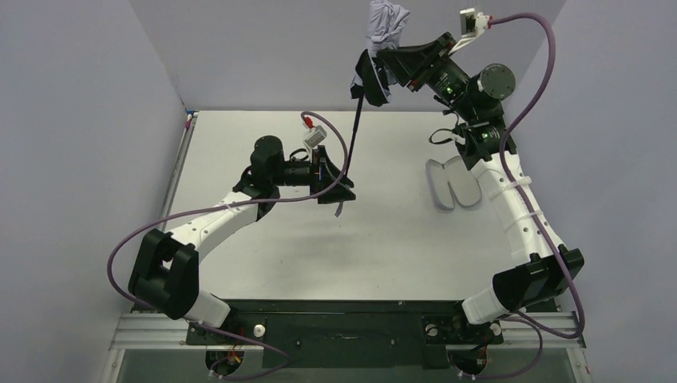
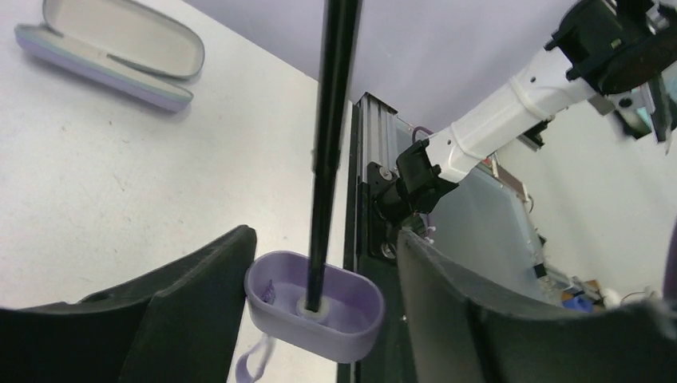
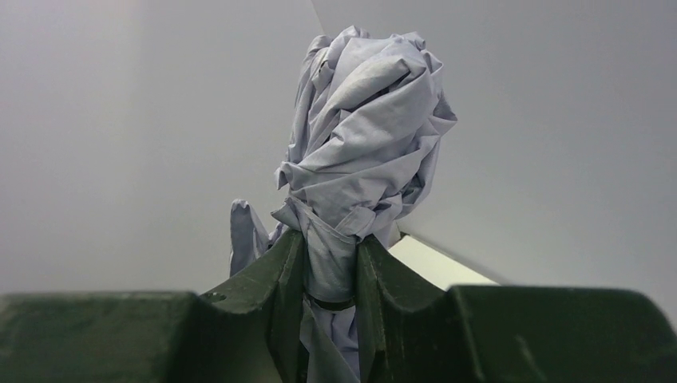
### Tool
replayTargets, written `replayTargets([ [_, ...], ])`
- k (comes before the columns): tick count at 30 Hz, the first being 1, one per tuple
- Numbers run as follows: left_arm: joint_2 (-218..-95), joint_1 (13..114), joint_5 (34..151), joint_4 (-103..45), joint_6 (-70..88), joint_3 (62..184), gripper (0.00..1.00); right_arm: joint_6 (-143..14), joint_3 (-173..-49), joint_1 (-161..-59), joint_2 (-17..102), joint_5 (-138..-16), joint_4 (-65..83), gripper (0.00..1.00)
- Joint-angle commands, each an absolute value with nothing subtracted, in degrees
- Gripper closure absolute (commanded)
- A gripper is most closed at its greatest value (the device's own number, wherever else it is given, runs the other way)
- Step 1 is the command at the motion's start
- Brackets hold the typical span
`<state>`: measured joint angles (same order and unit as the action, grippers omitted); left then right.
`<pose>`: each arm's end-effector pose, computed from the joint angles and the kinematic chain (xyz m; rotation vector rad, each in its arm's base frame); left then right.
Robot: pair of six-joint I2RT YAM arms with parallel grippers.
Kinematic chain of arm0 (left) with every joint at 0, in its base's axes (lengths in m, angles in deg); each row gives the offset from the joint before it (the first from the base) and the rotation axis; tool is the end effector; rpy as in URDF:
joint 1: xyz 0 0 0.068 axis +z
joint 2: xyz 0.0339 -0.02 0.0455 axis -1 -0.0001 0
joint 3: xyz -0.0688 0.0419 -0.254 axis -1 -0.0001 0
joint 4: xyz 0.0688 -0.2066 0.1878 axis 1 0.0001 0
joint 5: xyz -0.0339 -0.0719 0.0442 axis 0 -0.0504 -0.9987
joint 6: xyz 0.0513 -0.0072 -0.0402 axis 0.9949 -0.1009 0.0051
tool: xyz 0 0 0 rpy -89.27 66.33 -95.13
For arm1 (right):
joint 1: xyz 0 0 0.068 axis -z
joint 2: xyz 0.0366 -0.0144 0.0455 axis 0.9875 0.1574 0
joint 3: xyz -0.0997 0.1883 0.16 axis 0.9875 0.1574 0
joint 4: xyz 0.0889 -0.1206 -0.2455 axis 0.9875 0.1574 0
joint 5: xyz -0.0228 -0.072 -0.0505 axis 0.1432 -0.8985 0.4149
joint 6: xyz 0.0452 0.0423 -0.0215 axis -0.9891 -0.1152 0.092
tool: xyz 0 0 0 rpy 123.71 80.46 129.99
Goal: Open the umbrella
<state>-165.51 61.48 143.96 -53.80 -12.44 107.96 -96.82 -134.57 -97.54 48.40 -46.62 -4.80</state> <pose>0.3007 -0.2140 0.2948 0.8431 1.6437 -1.6056 0.3391 0.1339 0.5363 -0.3833 1.2596 1.2102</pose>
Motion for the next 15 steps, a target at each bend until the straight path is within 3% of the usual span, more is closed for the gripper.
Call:
replayTargets([
  [1,-162.49,62.64,141.1,-44.39,-10.18,112.87,0.31,-92.66,-130.85,-98.87,40.43,-48.73,-19.25,1.0],
  [3,-161.06,63.82,140.05,-42.59,-8.59,114.98,0.16,-91.84,-128.65,-99.2,39.28,-47.78,-18.05,1.0],
  [4,-160.66,64.29,139.63,-42.3,-8.37,115.57,0.04,-91.28,-127.92,-99.48,38.57,-47.3,-17.41,1.0],
  [5,-159.87,65.26,138.66,-42.15,-8.11,116.91,0.0,-90.39,-126.52,-99.49,38.13,-47.2,-16.38,1.0],
  [15,-157.71,65.72,126.27,-40.19,-5.11,127.73,0.03,-84.33,-117.12,-102.61,32.84,-46.55,-8.79,1.0],
])
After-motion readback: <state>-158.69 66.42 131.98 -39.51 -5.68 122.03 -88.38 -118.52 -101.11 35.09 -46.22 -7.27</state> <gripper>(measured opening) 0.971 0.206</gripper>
